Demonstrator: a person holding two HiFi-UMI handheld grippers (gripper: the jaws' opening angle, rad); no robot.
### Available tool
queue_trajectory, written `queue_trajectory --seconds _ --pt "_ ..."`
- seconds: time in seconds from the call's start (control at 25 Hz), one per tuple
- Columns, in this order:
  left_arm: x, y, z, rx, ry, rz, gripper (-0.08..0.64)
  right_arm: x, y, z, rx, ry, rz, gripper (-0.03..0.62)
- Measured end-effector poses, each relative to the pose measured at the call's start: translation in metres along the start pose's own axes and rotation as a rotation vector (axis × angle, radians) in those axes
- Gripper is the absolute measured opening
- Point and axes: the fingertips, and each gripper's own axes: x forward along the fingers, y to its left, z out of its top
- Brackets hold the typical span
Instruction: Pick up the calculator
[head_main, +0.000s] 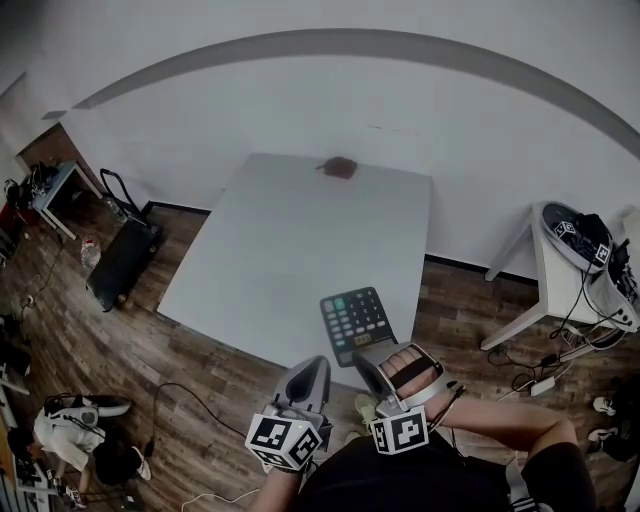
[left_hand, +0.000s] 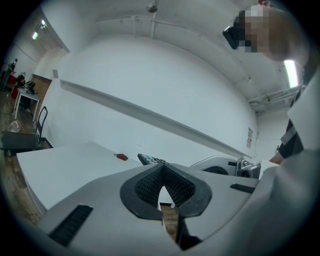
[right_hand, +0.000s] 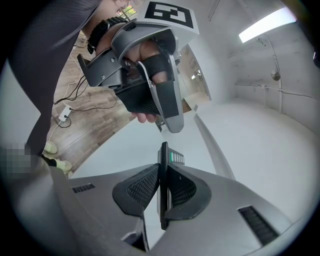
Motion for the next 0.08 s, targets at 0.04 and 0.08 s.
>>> queue_trajectory --seconds 0.04,0.08 --pt "0.0017 0.0 0.0002 0.0 0.001 -0.001 0.006 0.0006 -0.0003 -0.0012 0.001 0.001 0.0 0.054" --pt "0.0033 0.0 0.0004 0.001 0.001 -0.003 0.006 0.0011 -0.0006 -0.0024 0.002 0.002 0.001 0.054"
